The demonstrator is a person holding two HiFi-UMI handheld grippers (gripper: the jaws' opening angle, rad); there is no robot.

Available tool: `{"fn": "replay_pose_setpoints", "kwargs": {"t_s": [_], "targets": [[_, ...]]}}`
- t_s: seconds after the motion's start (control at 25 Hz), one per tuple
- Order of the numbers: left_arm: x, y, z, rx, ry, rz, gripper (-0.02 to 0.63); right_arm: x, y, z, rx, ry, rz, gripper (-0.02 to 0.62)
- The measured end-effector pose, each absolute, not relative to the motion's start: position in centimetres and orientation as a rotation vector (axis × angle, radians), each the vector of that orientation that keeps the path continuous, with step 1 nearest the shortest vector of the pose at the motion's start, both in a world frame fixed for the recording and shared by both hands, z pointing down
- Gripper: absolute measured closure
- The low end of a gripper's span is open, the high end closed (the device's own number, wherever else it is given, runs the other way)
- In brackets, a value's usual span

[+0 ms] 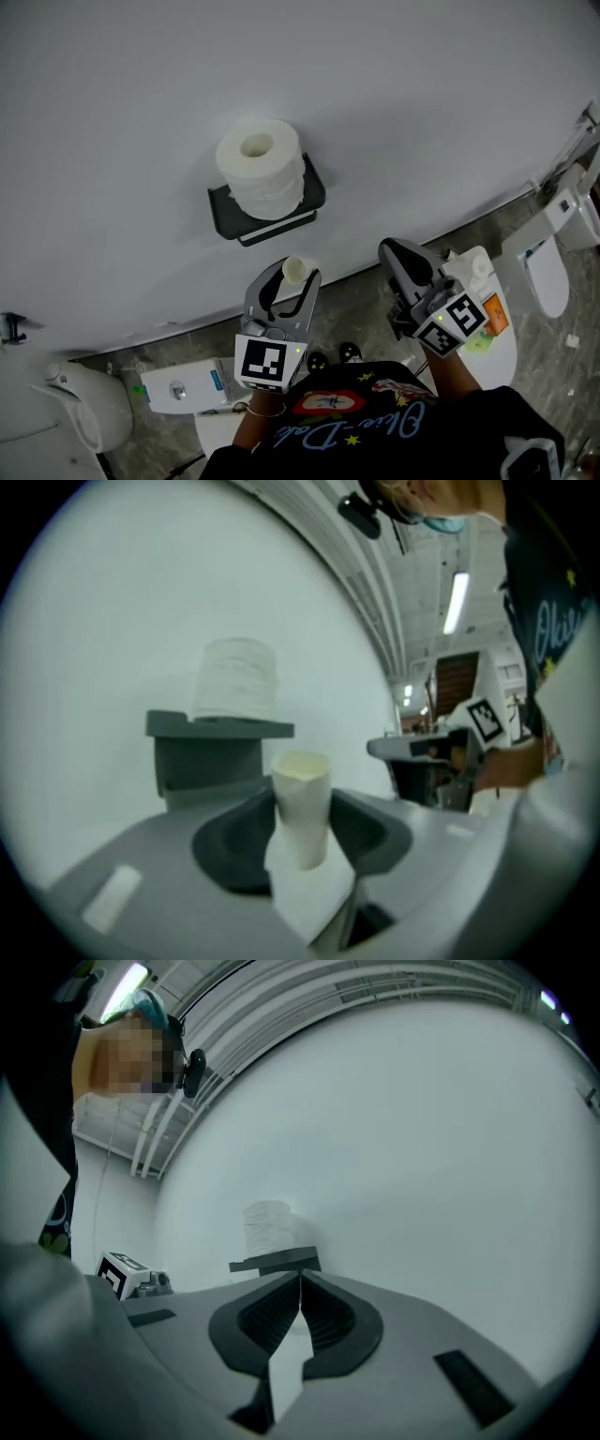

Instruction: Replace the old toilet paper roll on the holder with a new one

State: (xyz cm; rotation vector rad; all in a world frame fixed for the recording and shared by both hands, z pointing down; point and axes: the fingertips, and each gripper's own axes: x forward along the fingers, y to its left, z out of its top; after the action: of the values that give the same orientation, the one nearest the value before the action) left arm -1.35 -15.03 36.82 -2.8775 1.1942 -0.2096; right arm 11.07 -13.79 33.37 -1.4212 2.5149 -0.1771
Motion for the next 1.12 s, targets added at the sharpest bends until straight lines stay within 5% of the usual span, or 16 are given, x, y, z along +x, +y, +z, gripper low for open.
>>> {"fn": "replay_pose_setpoints", "kwargs": {"t_s": [0.64,0.88,1.0,1.12], "targets": [[-5.5,-14.6,36.3,-2.831,1.350,-0.115,0.425,6.9,-14.2,32.2,-1.267,2.665,-0.079,0.581],[-5.7,-14.5,35.8,-2.837,1.344,-0.052,0.425,3.8,-15.4,25.6,-1.101,3.023,0.462,0.579],[-5.9,-14.3,35.7,-2.841,1.339,-0.006,0.423,1.9,-16.5,22.3,-0.970,3.200,0.788,0.462],[-6.6,-14.1,35.8,-2.836,1.367,0.002,0.423,-1.4,-16.9,20.6,-0.642,3.355,1.156,0.436]]}}
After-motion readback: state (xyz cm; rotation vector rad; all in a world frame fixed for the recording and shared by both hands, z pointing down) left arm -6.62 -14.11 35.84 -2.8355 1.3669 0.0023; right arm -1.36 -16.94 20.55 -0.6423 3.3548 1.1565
